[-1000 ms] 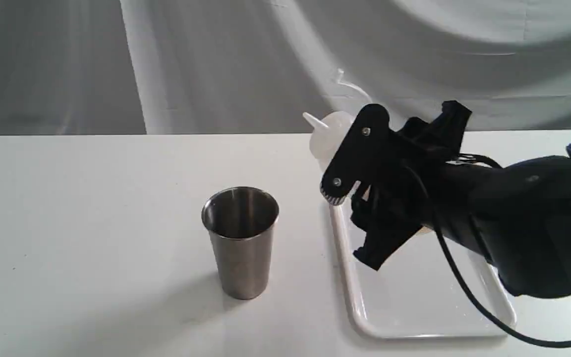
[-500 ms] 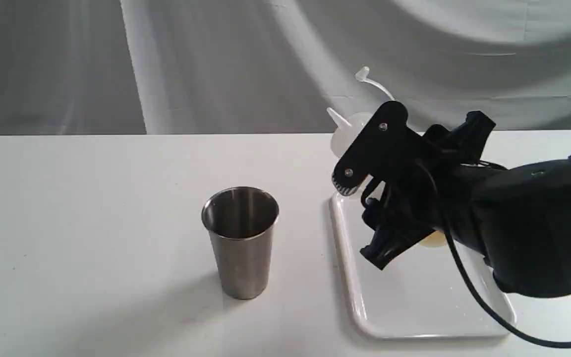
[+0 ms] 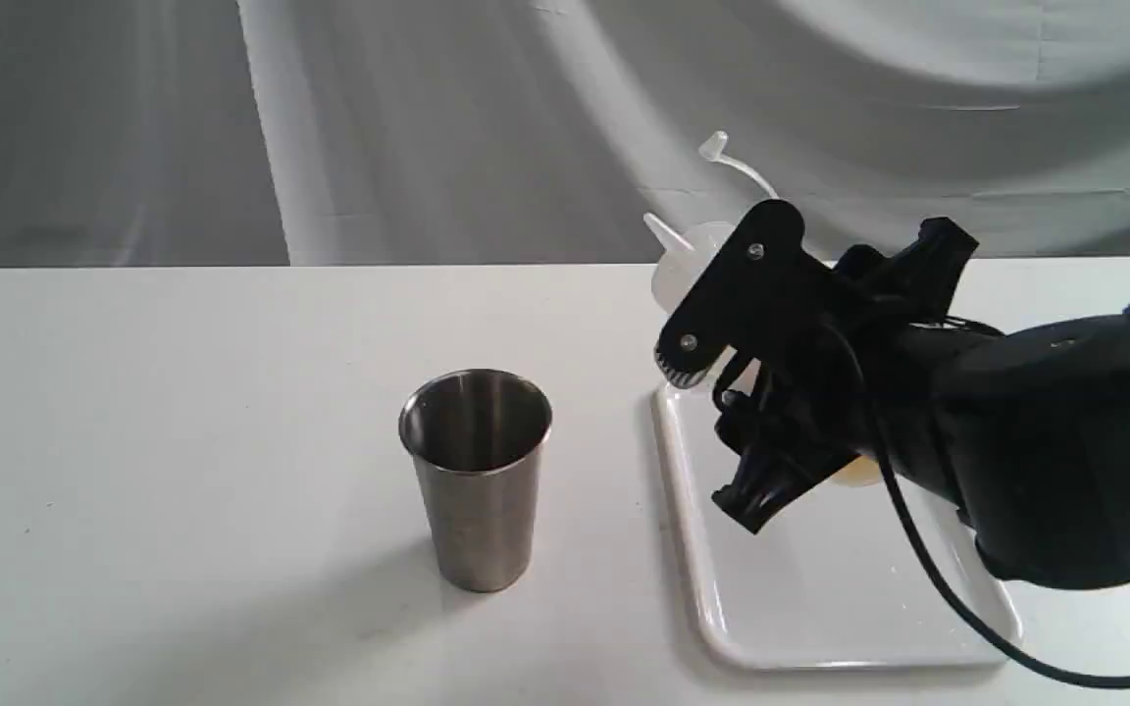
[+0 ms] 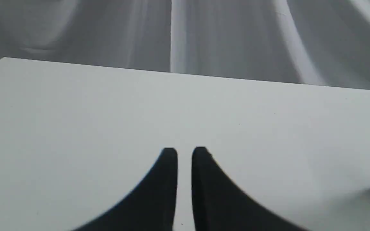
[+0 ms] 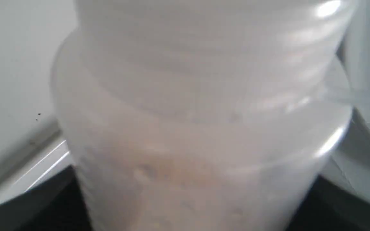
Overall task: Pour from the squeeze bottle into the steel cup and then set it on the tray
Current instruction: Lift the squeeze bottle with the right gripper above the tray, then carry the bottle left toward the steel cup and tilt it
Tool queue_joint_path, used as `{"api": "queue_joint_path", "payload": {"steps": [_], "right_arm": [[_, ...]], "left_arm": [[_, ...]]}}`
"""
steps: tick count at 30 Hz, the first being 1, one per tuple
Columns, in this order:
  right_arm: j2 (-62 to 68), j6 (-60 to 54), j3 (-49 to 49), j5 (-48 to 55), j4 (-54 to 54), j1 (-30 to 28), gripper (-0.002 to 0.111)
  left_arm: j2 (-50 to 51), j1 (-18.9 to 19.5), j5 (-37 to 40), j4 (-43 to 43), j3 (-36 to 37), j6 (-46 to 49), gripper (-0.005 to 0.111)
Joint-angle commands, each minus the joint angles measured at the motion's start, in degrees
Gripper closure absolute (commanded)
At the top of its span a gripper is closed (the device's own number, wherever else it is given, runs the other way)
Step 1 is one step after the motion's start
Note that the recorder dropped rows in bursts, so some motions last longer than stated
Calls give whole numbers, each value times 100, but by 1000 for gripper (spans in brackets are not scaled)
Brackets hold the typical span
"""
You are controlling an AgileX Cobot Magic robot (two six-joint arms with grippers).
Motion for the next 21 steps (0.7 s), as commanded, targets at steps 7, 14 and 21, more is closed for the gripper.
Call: {"api": "queue_joint_path", "payload": {"steps": [7, 14, 21], "right_arm": [[-63, -74, -95, 248, -105, 1, 108], [-63, -57, -651, 281, 614, 1, 108], [-63, -57, -725, 354, 37, 1, 108]], "left_arm": [[9, -26, 7, -23, 25, -13, 98], [9, -26, 7, -23, 25, -13, 98], [9, -26, 7, -23, 25, -13, 98]]}}
